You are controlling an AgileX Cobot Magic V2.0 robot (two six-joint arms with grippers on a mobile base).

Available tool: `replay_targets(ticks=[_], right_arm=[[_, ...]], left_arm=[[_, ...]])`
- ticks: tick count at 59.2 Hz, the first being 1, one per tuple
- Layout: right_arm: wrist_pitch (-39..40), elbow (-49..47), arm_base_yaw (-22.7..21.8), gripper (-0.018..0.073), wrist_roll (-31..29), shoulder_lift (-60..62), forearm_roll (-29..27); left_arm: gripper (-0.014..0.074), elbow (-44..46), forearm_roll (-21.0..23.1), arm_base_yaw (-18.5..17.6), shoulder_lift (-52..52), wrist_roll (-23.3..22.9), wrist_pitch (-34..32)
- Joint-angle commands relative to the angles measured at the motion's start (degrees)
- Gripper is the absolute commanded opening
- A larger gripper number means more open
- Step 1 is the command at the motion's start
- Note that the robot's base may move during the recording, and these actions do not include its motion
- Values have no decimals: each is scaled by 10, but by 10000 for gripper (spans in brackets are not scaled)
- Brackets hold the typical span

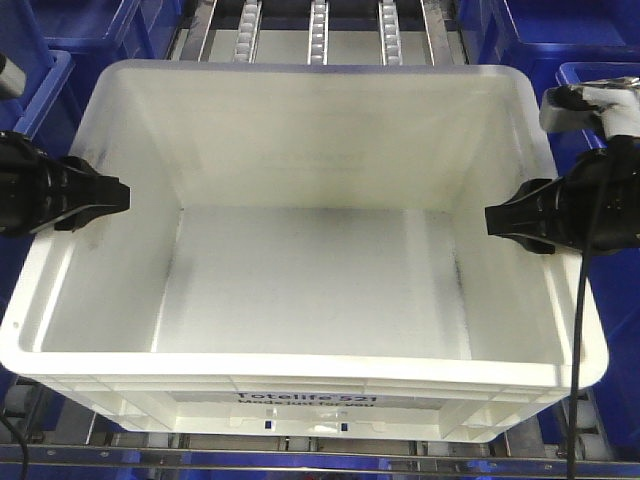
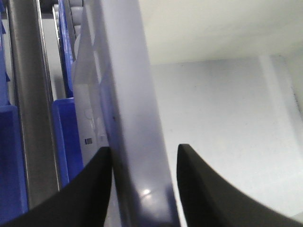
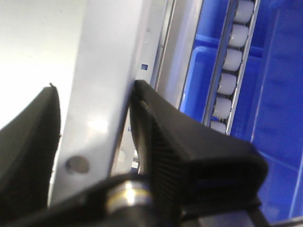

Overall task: Move bin from left to right shelf
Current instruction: 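Lift the tote clear of the shelf with both grippers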

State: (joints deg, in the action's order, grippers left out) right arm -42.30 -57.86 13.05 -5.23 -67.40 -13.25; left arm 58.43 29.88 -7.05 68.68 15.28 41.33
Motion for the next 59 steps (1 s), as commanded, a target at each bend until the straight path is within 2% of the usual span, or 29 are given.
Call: replay_targets(ticks=[1, 18, 54, 59], right_arm=[[51, -22, 1, -4, -8, 27, -27], [25, -22, 1, -4, -35, 54, -74], [-14, -22, 1, -4, -35, 110, -85], [-19, -22, 1, -4, -35, 116, -88]], left_arm=[[-6, 22, 69, -6, -39, 26, -7], [-6, 22, 71, -6, -60, 21, 28], [-6, 22, 81, -6, -122, 20, 68], [-6, 22, 80, -6, -133, 8, 70]])
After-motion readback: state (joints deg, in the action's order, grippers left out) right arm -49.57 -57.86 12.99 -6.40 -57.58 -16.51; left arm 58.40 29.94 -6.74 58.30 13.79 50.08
